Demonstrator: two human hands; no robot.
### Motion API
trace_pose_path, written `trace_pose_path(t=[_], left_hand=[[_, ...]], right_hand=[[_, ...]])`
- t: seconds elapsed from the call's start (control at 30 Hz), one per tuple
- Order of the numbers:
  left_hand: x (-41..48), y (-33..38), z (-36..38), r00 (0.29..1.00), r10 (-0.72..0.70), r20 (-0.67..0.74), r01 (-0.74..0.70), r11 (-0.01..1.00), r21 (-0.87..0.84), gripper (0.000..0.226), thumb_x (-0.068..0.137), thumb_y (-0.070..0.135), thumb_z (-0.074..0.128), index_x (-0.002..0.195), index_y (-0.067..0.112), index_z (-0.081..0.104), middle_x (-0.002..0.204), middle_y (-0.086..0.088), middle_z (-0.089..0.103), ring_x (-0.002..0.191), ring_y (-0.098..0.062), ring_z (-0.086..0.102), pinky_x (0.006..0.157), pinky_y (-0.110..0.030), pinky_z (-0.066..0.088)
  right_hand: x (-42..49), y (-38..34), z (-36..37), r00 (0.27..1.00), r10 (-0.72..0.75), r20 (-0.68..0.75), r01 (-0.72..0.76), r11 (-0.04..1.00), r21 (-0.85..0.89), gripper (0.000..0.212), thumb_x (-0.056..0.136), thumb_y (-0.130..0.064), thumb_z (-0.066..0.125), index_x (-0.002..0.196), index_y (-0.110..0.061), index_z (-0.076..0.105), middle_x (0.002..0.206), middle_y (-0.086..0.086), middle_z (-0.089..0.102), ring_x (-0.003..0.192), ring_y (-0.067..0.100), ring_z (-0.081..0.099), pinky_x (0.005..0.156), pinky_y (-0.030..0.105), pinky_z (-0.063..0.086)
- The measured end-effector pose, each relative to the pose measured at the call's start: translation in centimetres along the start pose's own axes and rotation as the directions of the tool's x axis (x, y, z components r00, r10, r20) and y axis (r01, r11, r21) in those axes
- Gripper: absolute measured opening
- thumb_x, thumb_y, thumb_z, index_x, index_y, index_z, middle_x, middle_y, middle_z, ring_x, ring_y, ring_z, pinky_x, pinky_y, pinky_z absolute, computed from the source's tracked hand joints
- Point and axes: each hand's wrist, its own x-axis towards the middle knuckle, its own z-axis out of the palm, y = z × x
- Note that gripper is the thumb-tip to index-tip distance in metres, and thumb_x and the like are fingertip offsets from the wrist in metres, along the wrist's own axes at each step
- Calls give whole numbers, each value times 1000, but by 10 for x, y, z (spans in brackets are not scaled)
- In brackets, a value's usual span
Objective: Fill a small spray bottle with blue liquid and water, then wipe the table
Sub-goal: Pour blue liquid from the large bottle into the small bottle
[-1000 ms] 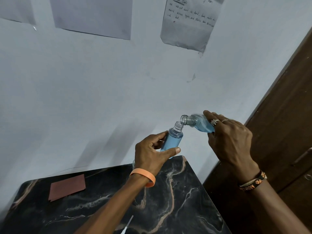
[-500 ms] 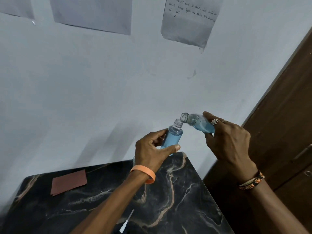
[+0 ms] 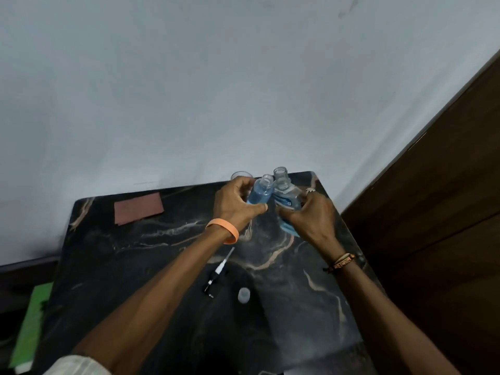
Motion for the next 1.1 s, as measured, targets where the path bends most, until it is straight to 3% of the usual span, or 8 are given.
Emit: trace_pose_path(t=[0.17,0.27,0.43,0.6,0.77,0.9,1.1], left_hand=[[-13,-50,-1,996,-86,21,84,993,88,52,51,16,87,90,38,61,91,14,70,84,-6,68,73,-32,61],[-13,-73,-2,990,-142,25,138,983,123,52,52,15,89,88,37,59,91,14,69,85,-7,67,73,-28,59],[-2,-109,-4,975,-223,26,214,959,186,55,50,16,93,92,31,61,92,8,70,85,-11,66,71,-21,53],[14,-133,-6,952,-305,-4,299,931,208,55,51,10,92,88,32,58,93,5,70,86,-15,67,76,-30,57],[23,-149,-12,947,-321,-23,317,918,240,54,50,12,93,81,35,56,86,10,69,81,-12,68,71,-28,57],[24,-163,-14,940,-341,-26,335,902,273,53,49,10,93,87,29,61,92,2,70,84,-17,68,76,-39,59],[22,-176,-10,940,-342,10,311,865,393,48,55,12,90,96,17,65,95,0,69,87,-17,65,80,-38,56]], right_hand=[[-16,23,64,987,74,142,-85,994,74,30,71,-24,85,94,-24,66,81,-10,69,60,-2,61,49,8,48],[-16,33,91,975,98,199,-110,993,50,35,70,-25,84,100,-21,67,87,-9,69,75,8,67,63,21,56],[-6,44,129,956,107,273,-126,991,52,35,70,-23,85,98,-23,65,82,-13,61,79,9,64,64,17,49],[6,47,154,955,120,273,-154,982,109,37,67,-22,87,97,-22,65,91,-5,71,78,7,64,66,18,52],[12,47,174,945,119,304,-169,975,143,46,65,-23,90,104,-19,66,100,-3,72,86,8,65,76,23,55],[12,48,185,935,119,335,-179,971,156,49,68,-28,89,109,-17,66,104,-2,71,91,11,67,81,30,58],[10,45,190,936,90,341,-163,968,192,45,69,-21,88,109,-18,65,104,-2,73,91,8,67,80,30,59]])
